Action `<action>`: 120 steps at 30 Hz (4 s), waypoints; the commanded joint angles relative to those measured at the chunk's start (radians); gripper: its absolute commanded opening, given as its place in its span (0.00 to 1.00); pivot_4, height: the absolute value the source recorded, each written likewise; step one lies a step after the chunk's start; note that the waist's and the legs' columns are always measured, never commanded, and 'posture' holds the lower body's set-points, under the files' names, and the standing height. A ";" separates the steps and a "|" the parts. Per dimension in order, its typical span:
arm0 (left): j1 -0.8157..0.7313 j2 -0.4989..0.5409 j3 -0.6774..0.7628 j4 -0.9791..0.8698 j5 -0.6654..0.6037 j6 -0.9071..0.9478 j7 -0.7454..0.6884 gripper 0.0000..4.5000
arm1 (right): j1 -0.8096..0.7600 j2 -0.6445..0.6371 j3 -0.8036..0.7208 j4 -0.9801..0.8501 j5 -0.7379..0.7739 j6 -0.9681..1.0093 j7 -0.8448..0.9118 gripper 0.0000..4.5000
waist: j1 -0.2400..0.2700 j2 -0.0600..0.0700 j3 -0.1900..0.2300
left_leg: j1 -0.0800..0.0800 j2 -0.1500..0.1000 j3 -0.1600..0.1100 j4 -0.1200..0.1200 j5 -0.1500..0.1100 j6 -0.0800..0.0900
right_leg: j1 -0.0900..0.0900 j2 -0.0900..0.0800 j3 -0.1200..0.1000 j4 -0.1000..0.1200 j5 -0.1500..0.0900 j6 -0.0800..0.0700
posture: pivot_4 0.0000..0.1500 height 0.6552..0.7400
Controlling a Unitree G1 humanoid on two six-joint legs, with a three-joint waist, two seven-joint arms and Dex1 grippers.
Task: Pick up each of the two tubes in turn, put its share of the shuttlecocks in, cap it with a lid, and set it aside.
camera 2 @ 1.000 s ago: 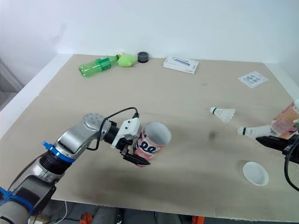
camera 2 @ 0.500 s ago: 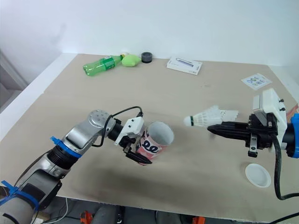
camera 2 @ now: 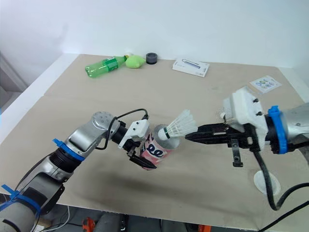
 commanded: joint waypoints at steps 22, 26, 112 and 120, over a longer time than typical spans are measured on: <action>0.001 0.016 0.003 -0.022 0.022 0.057 -0.001 0.83 | 0.362 0.115 -0.330 0.372 -0.237 -0.048 -0.096 0.64 | 0.010 -0.005 0.001 | -0.001 0.000 -0.003 -0.003 -0.001 0.000 | -0.001 0.001 -0.004 0.001 -0.001 0.001 | 1.00 0.87; 0.007 0.009 0.003 -0.021 0.025 0.057 0.011 0.83 | 0.358 0.150 -0.268 0.520 -0.305 -0.117 -0.142 0.64 | 0.003 -0.003 0.000 | 0.002 0.000 -0.001 -0.002 -0.001 0.000 | 0.001 0.001 -0.002 0.002 0.000 0.002 | 1.00 0.87; -0.025 -0.011 0.019 0.019 0.044 0.054 -0.014 0.83 | -0.207 0.067 0.255 0.080 -0.141 -0.133 0.076 0.01 | -0.007 -0.003 0.002 | -0.001 0.000 -0.002 -0.002 0.000 -0.001 | -0.001 0.001 -0.002 0.002 0.000 0.002 | 1.00 0.87; -0.029 -0.012 0.021 0.021 0.046 0.051 -0.019 0.83 | -0.297 0.123 0.335 0.132 -0.171 -0.107 0.085 0.62 | -0.003 -0.003 0.002 | -0.001 0.000 -0.003 -0.002 0.000 -0.001 | -0.001 0.001 -0.003 0.002 0.000 0.002 | 1.00 0.87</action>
